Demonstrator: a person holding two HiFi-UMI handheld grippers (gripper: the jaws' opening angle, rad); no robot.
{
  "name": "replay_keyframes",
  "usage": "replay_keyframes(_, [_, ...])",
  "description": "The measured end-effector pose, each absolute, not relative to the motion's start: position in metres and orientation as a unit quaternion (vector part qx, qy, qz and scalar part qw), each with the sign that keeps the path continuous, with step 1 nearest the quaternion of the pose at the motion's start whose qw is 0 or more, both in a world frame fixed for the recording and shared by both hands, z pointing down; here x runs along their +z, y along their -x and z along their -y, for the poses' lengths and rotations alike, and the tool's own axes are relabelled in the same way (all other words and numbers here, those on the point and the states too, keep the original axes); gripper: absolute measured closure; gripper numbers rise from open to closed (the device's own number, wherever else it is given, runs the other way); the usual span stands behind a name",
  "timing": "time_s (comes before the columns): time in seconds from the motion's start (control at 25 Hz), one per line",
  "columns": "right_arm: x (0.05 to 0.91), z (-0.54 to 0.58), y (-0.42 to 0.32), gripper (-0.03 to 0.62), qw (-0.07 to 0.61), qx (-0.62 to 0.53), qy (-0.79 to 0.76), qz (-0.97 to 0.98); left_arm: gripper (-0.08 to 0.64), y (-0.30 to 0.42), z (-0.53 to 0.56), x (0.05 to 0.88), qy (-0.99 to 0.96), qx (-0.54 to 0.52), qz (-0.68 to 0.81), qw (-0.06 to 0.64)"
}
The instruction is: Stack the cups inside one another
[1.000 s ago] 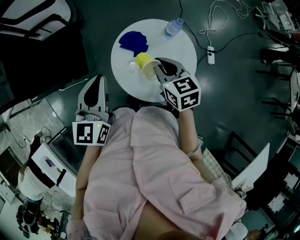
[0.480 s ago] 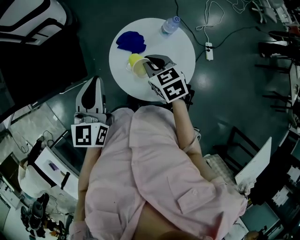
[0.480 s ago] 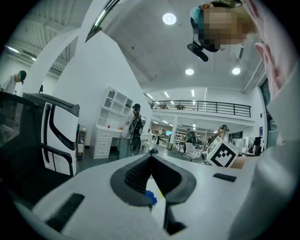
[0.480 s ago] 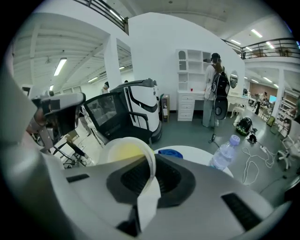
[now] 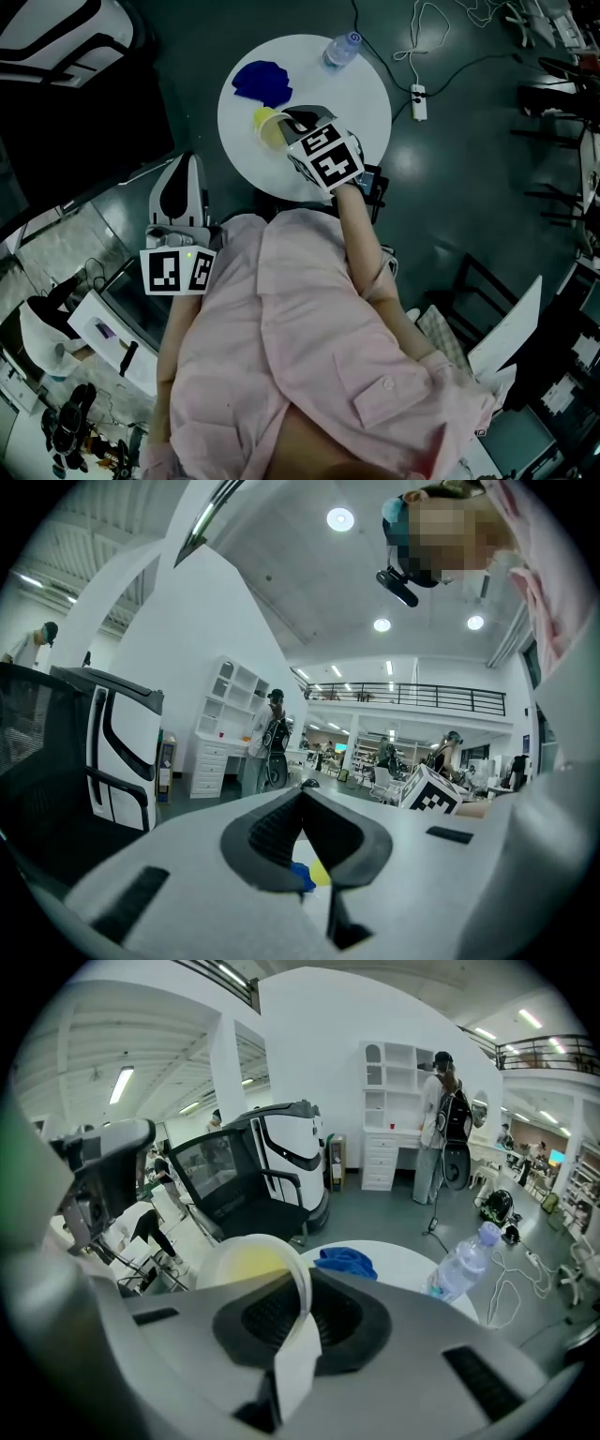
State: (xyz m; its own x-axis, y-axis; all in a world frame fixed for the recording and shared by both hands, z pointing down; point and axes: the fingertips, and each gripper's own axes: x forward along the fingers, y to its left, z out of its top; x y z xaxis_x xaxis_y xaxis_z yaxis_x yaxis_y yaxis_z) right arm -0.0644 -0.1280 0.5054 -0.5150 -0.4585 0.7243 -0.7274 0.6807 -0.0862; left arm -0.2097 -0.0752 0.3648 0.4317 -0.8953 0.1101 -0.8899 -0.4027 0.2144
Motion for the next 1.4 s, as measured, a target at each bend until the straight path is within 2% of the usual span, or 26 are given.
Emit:
replay_keyframes(0.76, [0.528, 0.136, 0.063, 0.552, 0.372, 0.212, -0.332, 0.841, 0.551, 0.208, 0.085, 0.364, -0.839, -0.012, 0.53, 0.12])
replay_keyframes(1.4, [0.558, 0.132, 0.075, 0.552, 0.42, 0.219, -0.282, 0.834, 0.551, 0.213, 0.091, 0.367, -0.837, -0.012, 0.53, 0.133])
